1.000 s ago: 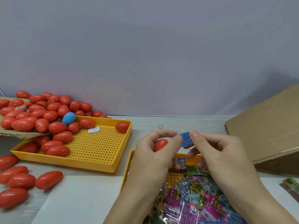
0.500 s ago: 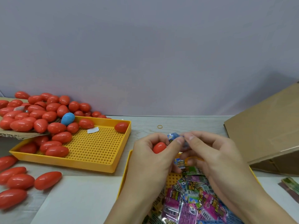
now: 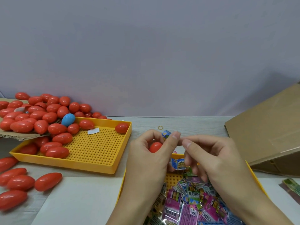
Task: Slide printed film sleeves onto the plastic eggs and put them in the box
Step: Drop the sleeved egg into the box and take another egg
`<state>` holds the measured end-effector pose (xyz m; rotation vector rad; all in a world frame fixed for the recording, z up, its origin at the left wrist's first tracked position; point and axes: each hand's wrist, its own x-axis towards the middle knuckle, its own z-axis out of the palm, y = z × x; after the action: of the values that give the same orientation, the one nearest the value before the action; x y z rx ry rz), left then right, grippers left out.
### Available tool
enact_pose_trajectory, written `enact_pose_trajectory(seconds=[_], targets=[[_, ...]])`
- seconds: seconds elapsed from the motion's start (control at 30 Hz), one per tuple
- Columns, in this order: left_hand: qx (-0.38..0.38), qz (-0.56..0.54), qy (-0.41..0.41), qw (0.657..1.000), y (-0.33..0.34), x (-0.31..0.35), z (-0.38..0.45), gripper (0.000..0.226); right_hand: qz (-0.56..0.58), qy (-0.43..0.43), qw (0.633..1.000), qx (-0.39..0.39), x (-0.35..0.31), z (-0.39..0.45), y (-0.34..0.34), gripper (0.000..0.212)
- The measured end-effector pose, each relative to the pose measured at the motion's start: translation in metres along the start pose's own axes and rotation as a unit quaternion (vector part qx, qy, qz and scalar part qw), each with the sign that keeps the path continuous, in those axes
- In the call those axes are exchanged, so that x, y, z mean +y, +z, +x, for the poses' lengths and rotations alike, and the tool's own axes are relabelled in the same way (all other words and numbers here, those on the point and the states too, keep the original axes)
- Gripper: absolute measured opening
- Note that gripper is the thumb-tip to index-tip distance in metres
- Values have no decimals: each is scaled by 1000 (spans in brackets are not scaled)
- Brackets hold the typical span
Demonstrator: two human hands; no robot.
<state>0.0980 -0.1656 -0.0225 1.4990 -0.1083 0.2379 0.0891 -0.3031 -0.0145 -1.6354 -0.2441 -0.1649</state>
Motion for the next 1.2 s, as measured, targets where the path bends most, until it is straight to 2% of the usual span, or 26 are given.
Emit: enact_pose_trajectory(seconds=[0.1, 0.2, 0.3, 0.5, 0.63, 0.73, 0.8, 0.93, 1.03, 1.2], targets=[[-6, 24, 19, 1000, 2, 3, -2, 43, 23, 39, 999, -9, -2, 0, 0, 13], [-6, 44, 30, 999, 2, 5, -2, 42, 90, 95, 991, -39, -1, 1, 1, 27], [-12, 89, 44, 995, 3, 5, -4, 46, 138, 129, 981, -34, 0, 3, 1, 26], [-13, 114, 43, 992, 2, 6, -6, 35, 182, 126, 974, 55, 0, 5, 0, 22], [18, 58, 38, 997, 0, 3, -3, 19, 174, 123, 974, 75, -3, 6, -1, 15], [37, 25, 31, 999, -2, 0, -1, 14, 148, 122, 978, 79, -3, 5, -1, 16], [24, 9, 37, 999, -3, 1, -2, 8, 140, 123, 979, 78, -2, 5, 0, 16], [-20, 22, 66, 997, -2, 4, -5, 17, 129, 130, 981, 64, -1, 5, 0, 19], [-34, 42, 66, 996, 1, 4, -6, 14, 164, 131, 977, 49, -1, 5, 1, 22], [-45, 57, 52, 996, 2, 3, -6, 4, 239, 137, 961, 35, -5, 4, 0, 13]])
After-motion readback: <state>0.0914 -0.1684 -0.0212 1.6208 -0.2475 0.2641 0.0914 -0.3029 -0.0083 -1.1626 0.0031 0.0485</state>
